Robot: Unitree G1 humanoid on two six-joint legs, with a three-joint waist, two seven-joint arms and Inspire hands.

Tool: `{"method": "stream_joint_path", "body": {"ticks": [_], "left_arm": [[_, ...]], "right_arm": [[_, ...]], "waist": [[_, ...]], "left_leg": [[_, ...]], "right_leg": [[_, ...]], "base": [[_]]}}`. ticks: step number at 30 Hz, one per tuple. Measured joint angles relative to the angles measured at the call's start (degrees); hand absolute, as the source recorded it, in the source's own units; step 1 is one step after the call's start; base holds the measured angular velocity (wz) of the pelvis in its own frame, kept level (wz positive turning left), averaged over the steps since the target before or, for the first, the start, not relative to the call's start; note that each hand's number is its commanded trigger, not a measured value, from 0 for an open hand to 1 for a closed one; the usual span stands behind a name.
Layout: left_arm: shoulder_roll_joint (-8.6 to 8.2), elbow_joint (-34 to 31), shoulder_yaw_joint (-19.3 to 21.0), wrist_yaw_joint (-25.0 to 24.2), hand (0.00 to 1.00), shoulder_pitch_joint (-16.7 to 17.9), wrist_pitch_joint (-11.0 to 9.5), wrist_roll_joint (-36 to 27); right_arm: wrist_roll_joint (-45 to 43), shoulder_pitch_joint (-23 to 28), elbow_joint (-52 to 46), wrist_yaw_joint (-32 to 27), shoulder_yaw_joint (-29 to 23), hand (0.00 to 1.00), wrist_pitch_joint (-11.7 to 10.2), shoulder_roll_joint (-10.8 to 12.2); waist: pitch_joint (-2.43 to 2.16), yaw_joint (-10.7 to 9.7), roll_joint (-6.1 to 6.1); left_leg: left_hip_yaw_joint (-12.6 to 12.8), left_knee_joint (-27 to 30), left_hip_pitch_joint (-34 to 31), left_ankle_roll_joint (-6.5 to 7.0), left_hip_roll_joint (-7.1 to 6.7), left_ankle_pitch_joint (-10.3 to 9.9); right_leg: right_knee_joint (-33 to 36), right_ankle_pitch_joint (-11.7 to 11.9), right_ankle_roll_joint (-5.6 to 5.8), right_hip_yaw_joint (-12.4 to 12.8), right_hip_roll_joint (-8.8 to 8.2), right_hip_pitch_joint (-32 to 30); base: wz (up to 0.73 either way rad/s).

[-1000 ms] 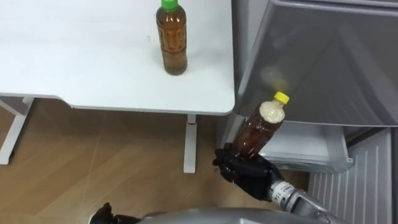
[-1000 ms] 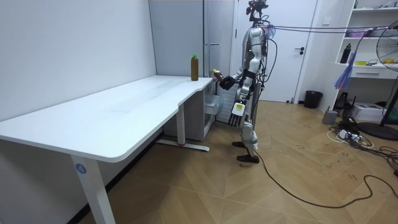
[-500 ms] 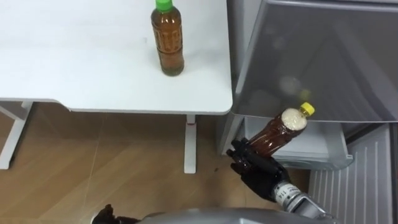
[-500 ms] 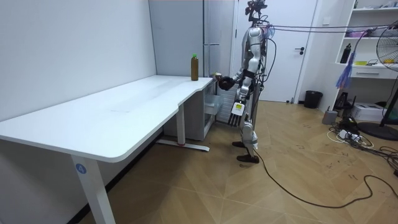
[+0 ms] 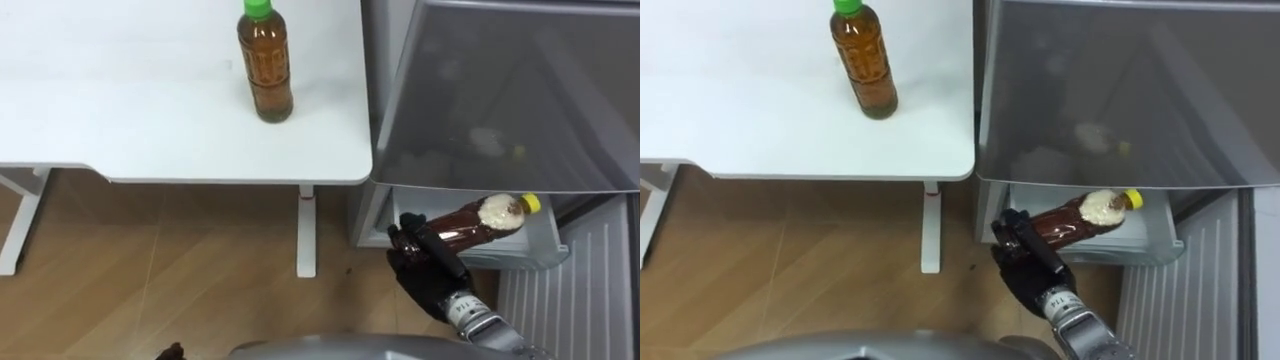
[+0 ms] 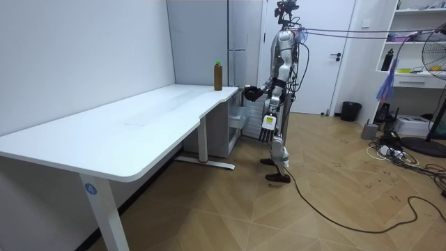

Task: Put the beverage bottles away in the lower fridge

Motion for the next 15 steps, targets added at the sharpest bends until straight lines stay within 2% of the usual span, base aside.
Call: {"method": "stream_joint_path", "body": {"ticks": [5, 15], "left_arm": [[-1.23, 0.02, 0.00, -1.93, 0.00, 1.23, 1.23, 4.48], [-1.74, -0.04, 0.23, -4.83, 0.00, 2.64, 2.39, 4.73]], "right_arm": [[5.16, -0.32, 0.07, -0.04, -1.63, 1.00, -0.99, 0.41], [8.59, -1.34, 0.05, -2.13, -3.91, 1.00, -2.25, 1.26]], "waist": [[0.02, -0.02, 0.16], [-0.01, 0.39, -0.13]], "left_leg": [[-1.25, 0.12, -0.89, -0.01, -0.06, -0.01], [-2.03, 1.46, -1.31, 0.01, -0.35, 0.03]], "right_leg": [[-0.13, 0.00, 0.00, -1.13, -0.19, -0.21], [-0.13, -0.25, 0.14, -1.97, -0.73, 0.03]], "base": [[0.10], [0.05]]}}
